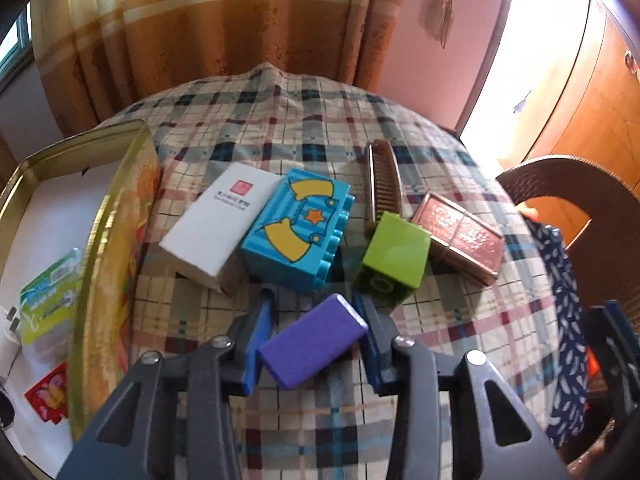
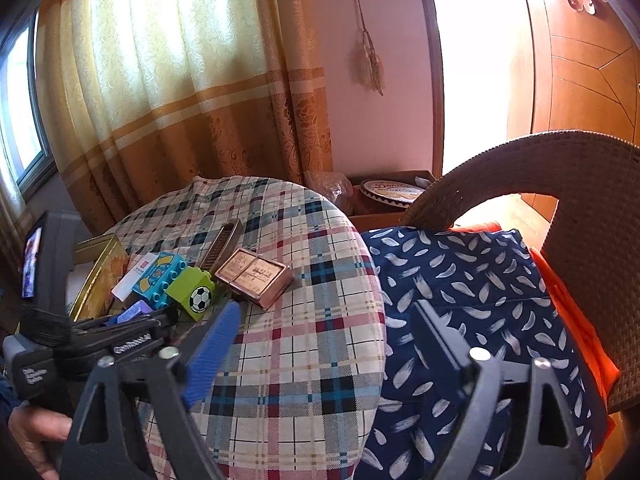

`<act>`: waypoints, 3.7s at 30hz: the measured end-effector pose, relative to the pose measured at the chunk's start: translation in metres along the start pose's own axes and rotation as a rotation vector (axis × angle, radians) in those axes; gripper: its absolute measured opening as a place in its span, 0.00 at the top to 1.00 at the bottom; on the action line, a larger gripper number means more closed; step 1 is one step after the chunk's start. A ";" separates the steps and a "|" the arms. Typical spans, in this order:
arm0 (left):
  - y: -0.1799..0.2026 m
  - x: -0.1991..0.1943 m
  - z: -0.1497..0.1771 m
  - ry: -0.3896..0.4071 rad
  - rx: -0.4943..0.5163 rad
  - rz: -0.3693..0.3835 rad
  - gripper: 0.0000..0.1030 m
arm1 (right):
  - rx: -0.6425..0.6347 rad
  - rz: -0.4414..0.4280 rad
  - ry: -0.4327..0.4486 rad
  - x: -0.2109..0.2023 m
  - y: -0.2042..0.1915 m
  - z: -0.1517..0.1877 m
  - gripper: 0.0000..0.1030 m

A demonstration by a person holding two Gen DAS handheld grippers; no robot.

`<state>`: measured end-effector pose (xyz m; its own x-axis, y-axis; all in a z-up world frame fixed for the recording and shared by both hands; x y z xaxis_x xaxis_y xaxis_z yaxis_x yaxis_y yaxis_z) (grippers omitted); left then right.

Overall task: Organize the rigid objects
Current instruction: 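Grasp the purple block with the left tool, then grasp the lime-green toy brick with the right tool while the left tool lifts the purple block, then carry the purple block and green brick over the tray with both tools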

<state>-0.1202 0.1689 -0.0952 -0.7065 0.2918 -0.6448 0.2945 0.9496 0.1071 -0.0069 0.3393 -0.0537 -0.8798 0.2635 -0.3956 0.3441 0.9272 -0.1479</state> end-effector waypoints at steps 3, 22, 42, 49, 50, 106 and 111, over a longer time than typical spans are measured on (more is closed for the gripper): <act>-0.001 -0.021 -0.006 0.040 0.007 0.013 0.62 | 0.009 -0.018 -0.013 0.002 -0.004 -0.001 0.23; -0.051 -0.077 -0.033 0.132 0.028 -0.053 0.62 | 0.074 -0.144 -0.255 0.097 -0.104 0.017 0.23; -0.054 -0.072 -0.031 0.110 0.035 -0.047 0.62 | -0.010 -0.059 -0.277 0.113 -0.103 0.019 0.66; -0.060 -0.084 -0.030 0.122 0.023 -0.055 0.62 | 0.059 -0.096 -0.209 0.074 -0.089 0.011 0.67; -0.061 -0.086 -0.030 0.124 0.024 -0.057 0.62 | 0.067 -0.099 -0.205 0.069 -0.087 0.010 0.67; -0.154 -0.152 -0.003 0.192 -0.038 -0.192 0.62 | -0.134 -0.367 -0.031 -0.073 -0.221 -0.017 0.67; -0.165 -0.151 -0.004 0.193 -0.046 -0.207 0.62 | -0.150 -0.390 -0.031 -0.073 -0.233 -0.016 0.67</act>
<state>-0.0646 -0.0314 -0.0120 -0.8595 0.1031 -0.5006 0.1045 0.9942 0.0252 -0.0284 0.1085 0.0244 -0.9238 -0.1215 -0.3632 -0.0667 0.9849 -0.1596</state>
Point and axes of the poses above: each gripper's, at about its wrist camera, not at the fingertips, and x roughly the way its jaws point, y to its right, z to its underside, the point moved 3 cm from there along x, roughly the way its jaws point, and after that the axes turned 15 degrees about y, right-handed, at the moved point
